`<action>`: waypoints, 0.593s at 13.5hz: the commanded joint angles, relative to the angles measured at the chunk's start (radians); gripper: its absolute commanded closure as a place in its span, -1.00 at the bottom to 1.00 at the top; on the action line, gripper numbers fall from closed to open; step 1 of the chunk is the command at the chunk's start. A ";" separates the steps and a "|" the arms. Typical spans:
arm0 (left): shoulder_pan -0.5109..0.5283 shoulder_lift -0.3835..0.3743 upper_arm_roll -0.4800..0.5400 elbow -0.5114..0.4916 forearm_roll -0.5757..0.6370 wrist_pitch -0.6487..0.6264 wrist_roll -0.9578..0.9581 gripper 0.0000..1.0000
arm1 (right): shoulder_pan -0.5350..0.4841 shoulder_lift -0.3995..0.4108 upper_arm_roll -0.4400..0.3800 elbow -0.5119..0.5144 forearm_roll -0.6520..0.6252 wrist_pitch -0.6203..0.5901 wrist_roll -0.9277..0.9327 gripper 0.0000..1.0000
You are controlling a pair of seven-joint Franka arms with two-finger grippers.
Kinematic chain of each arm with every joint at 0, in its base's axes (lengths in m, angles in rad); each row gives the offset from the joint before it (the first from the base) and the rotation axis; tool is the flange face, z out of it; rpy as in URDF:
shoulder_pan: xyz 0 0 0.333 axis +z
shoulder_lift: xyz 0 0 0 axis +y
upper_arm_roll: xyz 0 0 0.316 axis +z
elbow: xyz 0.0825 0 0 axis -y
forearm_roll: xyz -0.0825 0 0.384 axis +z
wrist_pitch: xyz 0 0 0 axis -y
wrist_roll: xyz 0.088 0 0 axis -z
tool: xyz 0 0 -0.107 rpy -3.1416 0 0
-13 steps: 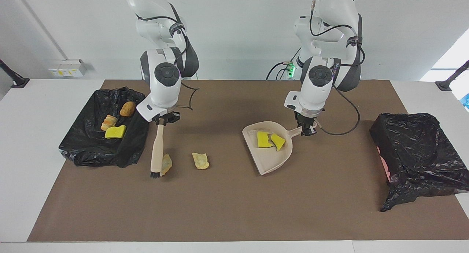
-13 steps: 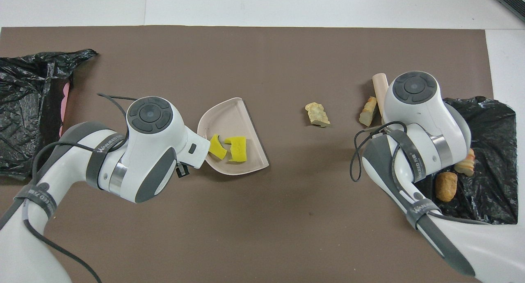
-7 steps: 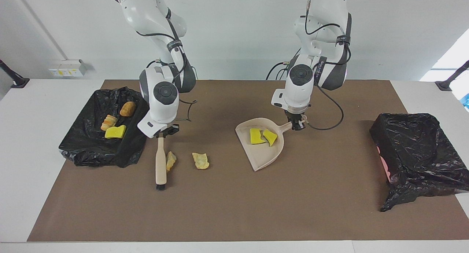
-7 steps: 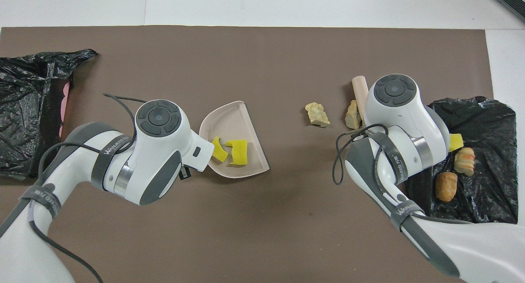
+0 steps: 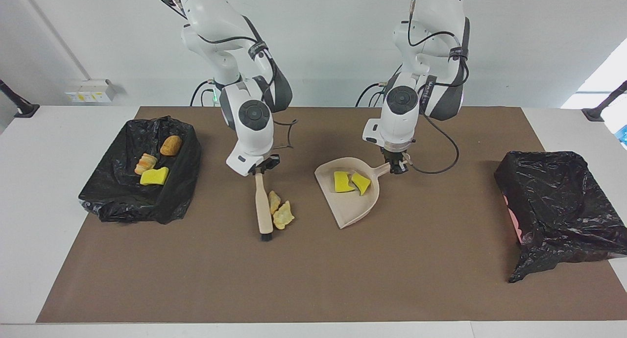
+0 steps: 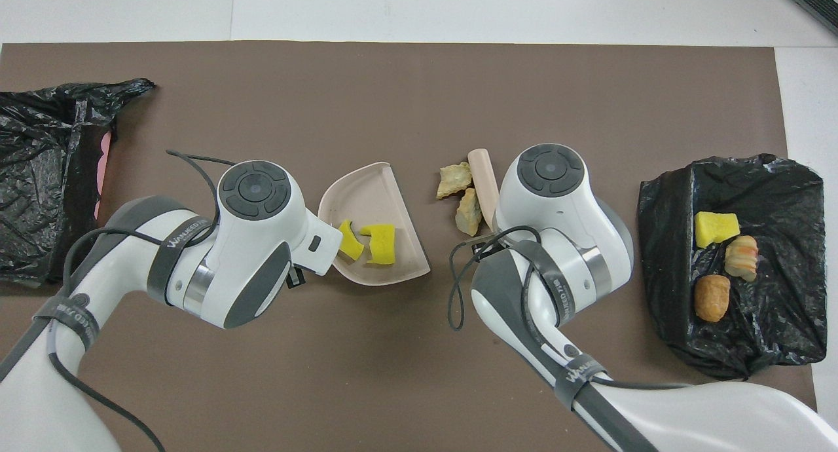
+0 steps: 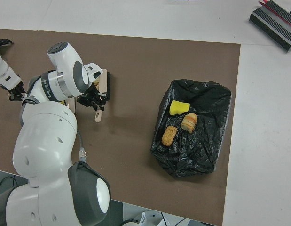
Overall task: Sweep and dump trash in bin
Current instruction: 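Sweep the tan pieces into the dustpan with the right gripper's brush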
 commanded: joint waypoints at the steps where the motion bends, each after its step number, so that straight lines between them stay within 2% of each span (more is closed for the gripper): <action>1: -0.011 -0.009 0.006 -0.030 0.017 0.031 -0.010 1.00 | 0.007 0.006 0.060 0.005 0.067 0.045 -0.041 1.00; 5: -0.022 -0.010 0.006 -0.041 0.017 0.055 -0.007 1.00 | 0.012 -0.004 0.142 0.007 0.113 0.047 0.013 1.00; 8: -0.014 -0.027 0.006 -0.107 0.017 0.168 0.048 1.00 | -0.002 -0.046 0.174 0.007 0.115 0.031 0.014 1.00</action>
